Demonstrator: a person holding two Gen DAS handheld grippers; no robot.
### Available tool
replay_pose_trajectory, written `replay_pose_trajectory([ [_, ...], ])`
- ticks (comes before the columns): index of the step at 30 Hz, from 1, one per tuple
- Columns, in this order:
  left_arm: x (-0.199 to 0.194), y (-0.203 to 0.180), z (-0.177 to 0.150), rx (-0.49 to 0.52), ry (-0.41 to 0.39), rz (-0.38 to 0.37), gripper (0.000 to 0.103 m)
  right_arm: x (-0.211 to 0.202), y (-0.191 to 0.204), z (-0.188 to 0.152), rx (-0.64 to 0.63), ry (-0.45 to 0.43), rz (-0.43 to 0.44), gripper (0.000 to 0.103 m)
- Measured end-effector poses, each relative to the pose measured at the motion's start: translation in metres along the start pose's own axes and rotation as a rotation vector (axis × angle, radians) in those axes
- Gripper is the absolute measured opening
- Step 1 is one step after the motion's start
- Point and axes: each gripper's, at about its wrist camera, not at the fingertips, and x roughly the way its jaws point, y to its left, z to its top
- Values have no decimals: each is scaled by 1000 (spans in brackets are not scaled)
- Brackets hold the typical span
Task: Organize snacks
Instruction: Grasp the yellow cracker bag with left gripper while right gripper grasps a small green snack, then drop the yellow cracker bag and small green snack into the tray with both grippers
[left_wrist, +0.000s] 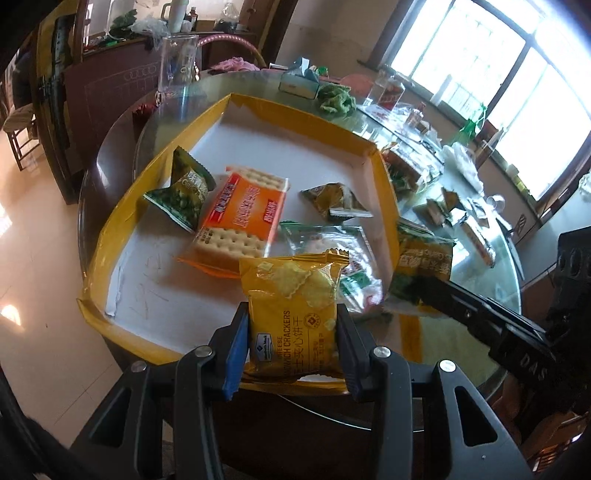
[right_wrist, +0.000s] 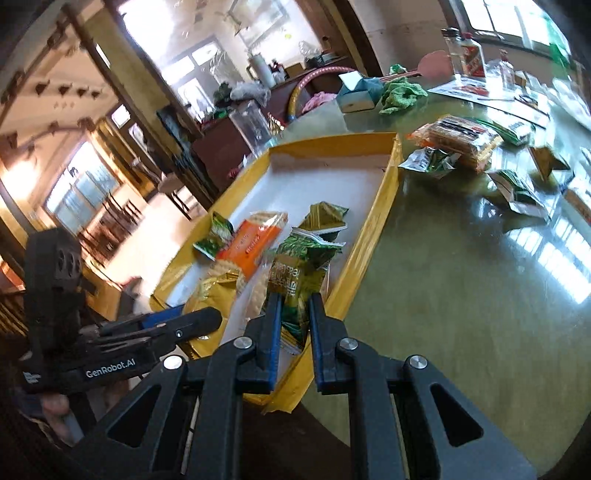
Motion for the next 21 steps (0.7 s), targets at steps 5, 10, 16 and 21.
replay_pose_trajectory([
  [5, 7, 14, 5, -7, 25, 41, 43, 11, 25, -3, -112, 32, -23, 16],
  [10, 4, 34, 11, -29, 25, 58, 43, 30, 42, -5, -187, 87, -16, 16],
  [16, 4, 43, 13, -20, 35, 83, 44, 45, 53, -11, -215, 133, 29, 16],
  [21, 9, 35, 13, 16, 46, 93, 49, 50, 49, -11, -192, 145, 58, 18],
])
